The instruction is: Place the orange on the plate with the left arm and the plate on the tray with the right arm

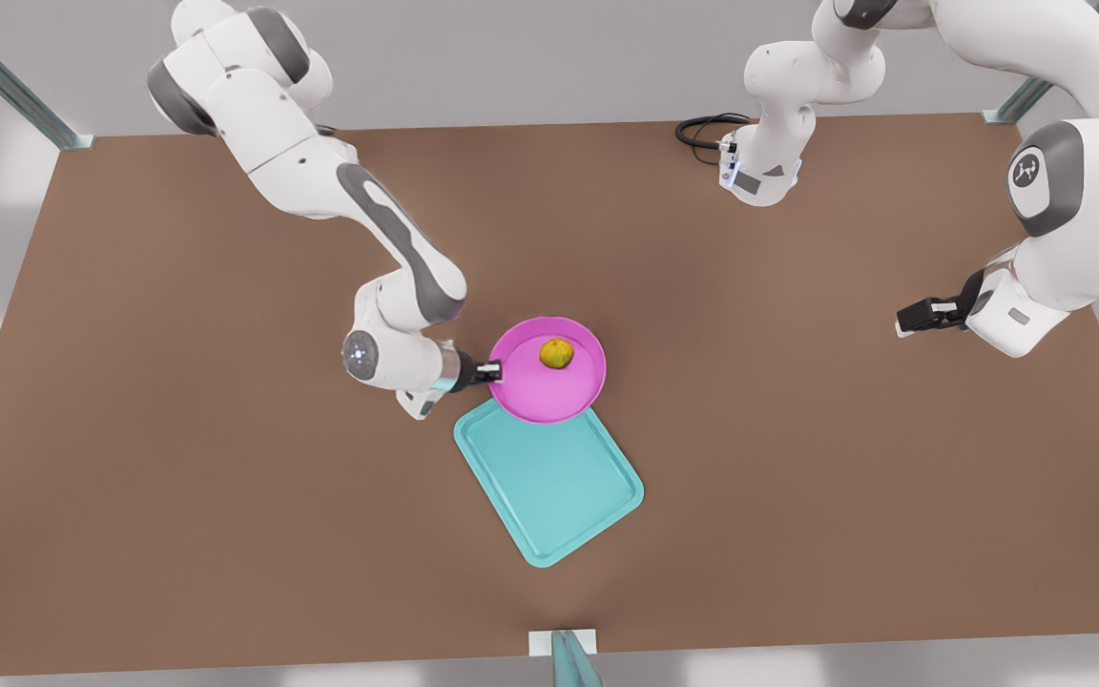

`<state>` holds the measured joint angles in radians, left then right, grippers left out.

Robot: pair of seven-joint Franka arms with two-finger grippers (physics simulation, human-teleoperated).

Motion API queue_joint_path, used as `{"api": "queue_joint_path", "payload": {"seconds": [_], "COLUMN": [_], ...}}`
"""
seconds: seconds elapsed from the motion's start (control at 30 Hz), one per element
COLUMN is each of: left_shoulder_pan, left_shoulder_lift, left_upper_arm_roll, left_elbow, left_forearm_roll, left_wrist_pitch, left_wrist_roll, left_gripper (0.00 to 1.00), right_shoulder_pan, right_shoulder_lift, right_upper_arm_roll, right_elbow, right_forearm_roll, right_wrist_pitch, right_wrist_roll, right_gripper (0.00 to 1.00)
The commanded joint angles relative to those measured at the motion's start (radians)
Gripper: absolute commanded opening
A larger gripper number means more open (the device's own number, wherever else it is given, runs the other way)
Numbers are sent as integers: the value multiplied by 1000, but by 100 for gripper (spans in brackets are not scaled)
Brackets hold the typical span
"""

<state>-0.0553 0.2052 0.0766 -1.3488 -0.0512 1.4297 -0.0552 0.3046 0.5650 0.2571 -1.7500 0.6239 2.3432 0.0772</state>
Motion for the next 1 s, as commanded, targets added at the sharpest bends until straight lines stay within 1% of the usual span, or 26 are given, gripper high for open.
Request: {"api": "queue_joint_path", "payload": {"seconds": [0.0,0.07,0.13,0.17,0.23,0.53,0.57,0.6,0.8,0.83,0.87,0.9,0.93,0.97], "left_shoulder_pan": [0,0,0,0,0,0,0,0,0,0,0,0,0,0], "left_shoulder_lift": [-1,-1,-1,-1,-1,0,0,0,0,0,0,0,0,0], "left_upper_arm_roll": [0,0,0,0,0,2,2,2,2,2,2,2,2,2], "left_elbow": [0,0,0,0,0,0,0,0,0,0,-1,-1,-1,-3], "left_forearm_roll": [1,1,1,1,1,1,1,1,1,1,1,1,1,1], "left_wrist_pitch": [-2,-2,-3,-3,-8,-8,-8,-8,-9,-9,-9,-9,-9,-9], "left_wrist_roll": [3,5,3,3,3,3,3,3,3,3,3,3,3,3], "left_gripper": [100,100,100,100,100,100,100,100,100,100,100,100,100,100], "right_shoulder_pan": [-12,-27,-45,-45,-47,-35,-33,-30,-36,-59,-124,-151,-151,-153], "right_shoulder_lift": [79,184,240,274,294,294,296,294,283,240,204,207,190,155], "right_upper_arm_roll": [-1,-5,-7,-38,-65,-65,-64,-64,-64,-67,-85,-88,-93,-93], "right_elbow": [118,288,368,417,435,435,435,434,435,435,498,642,733,774], "right_forearm_roll": [20,17,8,5,5,13,13,13,0,-76,-301,-539,-705,-748], "right_wrist_pitch": [-36,-87,-114,-117,-151,-145,-142,-137,-150,-251,-502,-744,-857,-927], "right_wrist_roll": [-22,-47,-63,-82,-116,-109,-108,-108,-125,-171,-220,-223,-305,-356], "right_gripper": [22,22,22,22,22,23,37,100,100,100,100,100,100,100]}}
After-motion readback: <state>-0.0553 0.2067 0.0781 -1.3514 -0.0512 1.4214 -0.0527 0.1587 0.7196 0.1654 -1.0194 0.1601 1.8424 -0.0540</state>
